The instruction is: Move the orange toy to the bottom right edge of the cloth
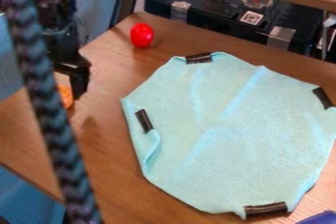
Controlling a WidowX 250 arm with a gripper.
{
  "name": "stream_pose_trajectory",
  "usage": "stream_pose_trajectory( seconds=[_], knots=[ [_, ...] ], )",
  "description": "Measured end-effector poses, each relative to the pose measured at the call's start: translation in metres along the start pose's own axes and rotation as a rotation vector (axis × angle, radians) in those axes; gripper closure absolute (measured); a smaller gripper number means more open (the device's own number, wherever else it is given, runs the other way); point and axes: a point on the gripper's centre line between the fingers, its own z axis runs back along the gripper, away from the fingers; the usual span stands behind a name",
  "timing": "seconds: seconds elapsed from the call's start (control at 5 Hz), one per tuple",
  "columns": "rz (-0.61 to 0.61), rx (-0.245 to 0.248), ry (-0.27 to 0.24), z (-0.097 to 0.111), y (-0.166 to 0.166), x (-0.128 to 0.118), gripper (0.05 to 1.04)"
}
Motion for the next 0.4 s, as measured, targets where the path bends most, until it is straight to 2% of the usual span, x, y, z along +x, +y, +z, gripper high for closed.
stream_pose_trajectory(
  seconds=[0.2, 0.4],
  knots=[
    [0.001, 0.03, 0.021, -0.0146, -0.0016, -0.0002, 0.083],
    [0.012, 0.053, 0.034, -0.0218, 0.0, -0.0012, 0.13]
  ],
)
